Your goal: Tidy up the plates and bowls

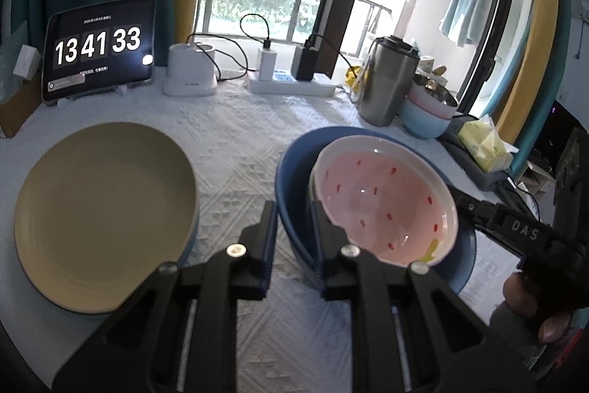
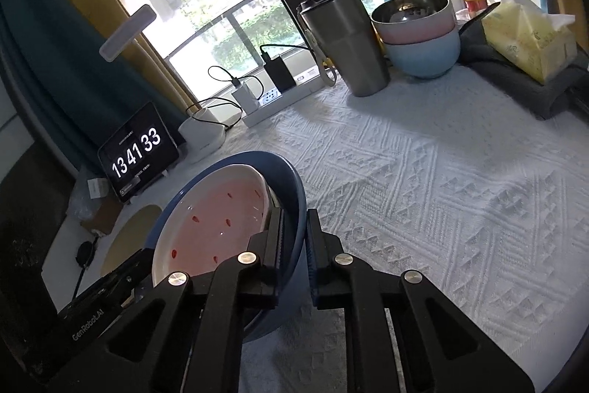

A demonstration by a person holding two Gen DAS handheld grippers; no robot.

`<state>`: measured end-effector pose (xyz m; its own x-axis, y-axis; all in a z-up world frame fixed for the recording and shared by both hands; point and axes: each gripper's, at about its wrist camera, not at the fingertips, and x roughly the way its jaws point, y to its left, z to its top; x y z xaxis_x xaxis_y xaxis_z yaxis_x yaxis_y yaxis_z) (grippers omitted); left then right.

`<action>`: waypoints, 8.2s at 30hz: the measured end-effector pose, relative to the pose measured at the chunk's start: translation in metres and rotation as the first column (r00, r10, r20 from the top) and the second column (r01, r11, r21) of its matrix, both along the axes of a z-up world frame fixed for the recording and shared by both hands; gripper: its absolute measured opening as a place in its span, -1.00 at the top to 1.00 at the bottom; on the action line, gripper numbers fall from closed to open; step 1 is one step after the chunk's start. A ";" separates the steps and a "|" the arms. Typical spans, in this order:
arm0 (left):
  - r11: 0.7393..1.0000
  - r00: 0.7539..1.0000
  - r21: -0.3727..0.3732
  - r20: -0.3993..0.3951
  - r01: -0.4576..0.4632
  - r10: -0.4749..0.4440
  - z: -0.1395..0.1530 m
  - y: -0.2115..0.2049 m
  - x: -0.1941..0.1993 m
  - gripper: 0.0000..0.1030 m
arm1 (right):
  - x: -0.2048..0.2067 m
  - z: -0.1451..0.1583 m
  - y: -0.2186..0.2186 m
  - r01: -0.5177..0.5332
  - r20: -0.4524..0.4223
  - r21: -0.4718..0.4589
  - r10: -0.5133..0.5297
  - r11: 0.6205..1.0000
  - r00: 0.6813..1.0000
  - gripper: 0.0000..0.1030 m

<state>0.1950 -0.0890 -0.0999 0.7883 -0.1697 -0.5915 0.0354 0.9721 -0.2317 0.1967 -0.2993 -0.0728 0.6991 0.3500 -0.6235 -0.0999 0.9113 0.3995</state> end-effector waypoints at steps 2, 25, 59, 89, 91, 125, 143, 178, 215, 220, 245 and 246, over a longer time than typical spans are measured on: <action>1.000 1.000 -0.006 0.006 0.007 -0.007 0.000 0.001 -0.001 0.68 | 0.000 0.000 -0.001 -0.001 -0.003 0.004 0.001 1.000 1.000 0.74; 1.000 0.997 -0.028 0.082 0.008 -0.006 0.024 0.017 -0.014 0.68 | -0.005 0.030 0.014 -0.015 0.039 -0.016 0.016 1.000 0.999 0.73; 0.981 0.975 -0.101 0.136 -0.164 0.177 0.038 0.139 -0.040 0.68 | 0.020 0.051 0.146 -0.189 0.053 -0.061 0.192 0.980 0.980 0.73; 0.956 0.955 -0.078 0.074 -0.282 0.287 0.010 0.211 -0.042 0.68 | 0.046 0.007 0.231 -0.300 -0.049 -0.041 0.298 0.953 0.953 0.73; 0.958 0.955 -0.065 0.080 -0.280 0.285 0.010 0.209 -0.041 0.67 | 0.048 0.005 0.231 -0.297 -0.054 -0.036 0.295 0.954 0.954 0.73; 0.947 0.943 0.056 0.128 -0.316 0.307 0.013 0.192 -0.036 0.49 | 0.035 0.003 0.238 -0.223 0.035 -0.290 0.243 0.931 0.969 0.55; 0.942 0.930 0.053 0.182 -0.333 0.318 0.020 0.183 -0.064 -0.25 | 0.026 0.007 0.225 -0.219 0.050 -0.303 0.244 0.928 0.968 0.04; 0.972 0.905 0.116 0.401 -0.203 0.141 0.067 0.072 -0.149 -0.86 | -0.095 0.091 0.102 0.026 0.305 -0.408 0.110 0.913 0.946 -0.15; 0.952 0.859 0.159 0.488 -0.261 0.153 0.138 0.071 -0.210 -0.87 | -0.174 0.175 0.082 0.097 0.436 -0.369 0.080 0.924 0.896 -0.17; 0.953 0.860 0.155 0.485 -0.261 0.156 0.135 0.074 -0.210 -0.87 | -0.170 0.172 0.086 0.085 0.425 -0.374 0.089 0.923 0.901 -0.17; 0.956 0.868 0.153 0.474 -0.249 0.150 0.129 0.073 -0.208 -0.87 | -0.163 0.164 0.088 0.077 0.404 -0.373 0.087 0.925 0.911 -0.17; 0.956 0.868 0.153 0.473 -0.248 0.150 0.129 0.073 -0.208 -0.87 | -0.163 0.162 0.087 0.077 0.402 -0.373 0.086 0.924 0.911 -0.17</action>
<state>-0.0132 -0.0165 0.0288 0.9806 0.1038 -0.1660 -0.1112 0.9932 -0.0354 0.0334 -0.2118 0.0897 0.9162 0.1523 -0.3707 -0.1821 0.9822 -0.0465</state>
